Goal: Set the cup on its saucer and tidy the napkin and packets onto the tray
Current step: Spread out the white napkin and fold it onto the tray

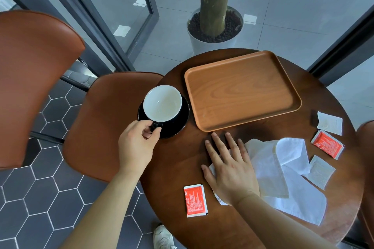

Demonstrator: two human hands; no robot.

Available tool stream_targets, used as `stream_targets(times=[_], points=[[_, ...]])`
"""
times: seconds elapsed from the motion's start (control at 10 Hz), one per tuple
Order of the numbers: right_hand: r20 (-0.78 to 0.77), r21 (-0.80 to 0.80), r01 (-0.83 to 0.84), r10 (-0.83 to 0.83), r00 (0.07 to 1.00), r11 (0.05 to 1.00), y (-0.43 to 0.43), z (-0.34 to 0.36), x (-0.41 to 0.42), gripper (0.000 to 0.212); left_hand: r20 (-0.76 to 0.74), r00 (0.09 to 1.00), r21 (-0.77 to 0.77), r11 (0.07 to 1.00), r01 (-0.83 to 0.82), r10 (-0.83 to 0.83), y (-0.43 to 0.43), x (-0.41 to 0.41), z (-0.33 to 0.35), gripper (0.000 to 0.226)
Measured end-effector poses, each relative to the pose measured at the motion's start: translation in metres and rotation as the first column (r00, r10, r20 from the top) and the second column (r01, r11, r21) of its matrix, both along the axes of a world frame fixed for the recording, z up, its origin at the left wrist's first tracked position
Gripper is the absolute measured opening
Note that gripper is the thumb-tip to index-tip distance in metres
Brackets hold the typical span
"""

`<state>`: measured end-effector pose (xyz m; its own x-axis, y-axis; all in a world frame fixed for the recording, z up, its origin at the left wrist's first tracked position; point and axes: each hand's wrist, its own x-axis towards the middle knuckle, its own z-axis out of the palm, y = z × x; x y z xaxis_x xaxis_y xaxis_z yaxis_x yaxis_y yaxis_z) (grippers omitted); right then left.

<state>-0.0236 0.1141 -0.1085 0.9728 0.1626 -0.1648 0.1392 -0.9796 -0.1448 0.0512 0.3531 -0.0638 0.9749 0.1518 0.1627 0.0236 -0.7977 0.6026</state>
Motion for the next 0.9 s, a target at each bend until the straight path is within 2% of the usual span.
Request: stream_targets(times=[0.9], points=[[0.042,-0.012,-0.002,0.002,0.999,1.000,0.0005,-0.0062,-0.0005,0.068,0.022,1.000,-0.036,0.999,-0.017,0.018,0.0050,-0.0076,-0.0045,0.023]])
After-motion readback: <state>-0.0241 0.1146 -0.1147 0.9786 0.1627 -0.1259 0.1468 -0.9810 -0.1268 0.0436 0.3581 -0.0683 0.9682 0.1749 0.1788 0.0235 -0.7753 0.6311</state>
